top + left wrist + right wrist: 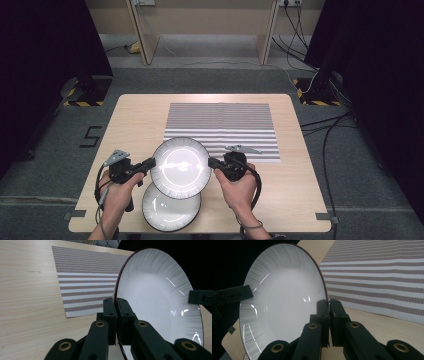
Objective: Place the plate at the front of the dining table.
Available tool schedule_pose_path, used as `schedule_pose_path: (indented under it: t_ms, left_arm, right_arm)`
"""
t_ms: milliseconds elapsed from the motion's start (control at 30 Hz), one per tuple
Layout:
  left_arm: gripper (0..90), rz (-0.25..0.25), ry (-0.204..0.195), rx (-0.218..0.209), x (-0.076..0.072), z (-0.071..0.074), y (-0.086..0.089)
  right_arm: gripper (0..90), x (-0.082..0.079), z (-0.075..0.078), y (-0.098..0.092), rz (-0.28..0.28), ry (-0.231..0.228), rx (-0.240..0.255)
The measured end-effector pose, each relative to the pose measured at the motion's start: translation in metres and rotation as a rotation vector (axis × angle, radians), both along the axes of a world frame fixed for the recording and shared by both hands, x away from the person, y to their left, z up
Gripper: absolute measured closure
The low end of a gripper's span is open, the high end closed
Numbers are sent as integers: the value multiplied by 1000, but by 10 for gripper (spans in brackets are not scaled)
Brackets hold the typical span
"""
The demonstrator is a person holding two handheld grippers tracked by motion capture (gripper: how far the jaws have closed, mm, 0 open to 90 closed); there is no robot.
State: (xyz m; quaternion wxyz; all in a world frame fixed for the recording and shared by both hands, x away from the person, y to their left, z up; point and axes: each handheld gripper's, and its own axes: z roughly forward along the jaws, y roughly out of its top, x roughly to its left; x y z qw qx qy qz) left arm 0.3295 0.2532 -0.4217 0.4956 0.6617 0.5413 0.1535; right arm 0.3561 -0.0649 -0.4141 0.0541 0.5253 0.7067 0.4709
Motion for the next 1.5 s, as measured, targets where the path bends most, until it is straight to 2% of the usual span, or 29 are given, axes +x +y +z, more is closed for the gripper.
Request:
schedule_pose_path:
  t_ms: [1500]
  left_arm:
    - [864, -15, -25, -2, 22, 7, -14]
  right_arm:
    - [875, 12, 7, -13, -49, -26, 6]
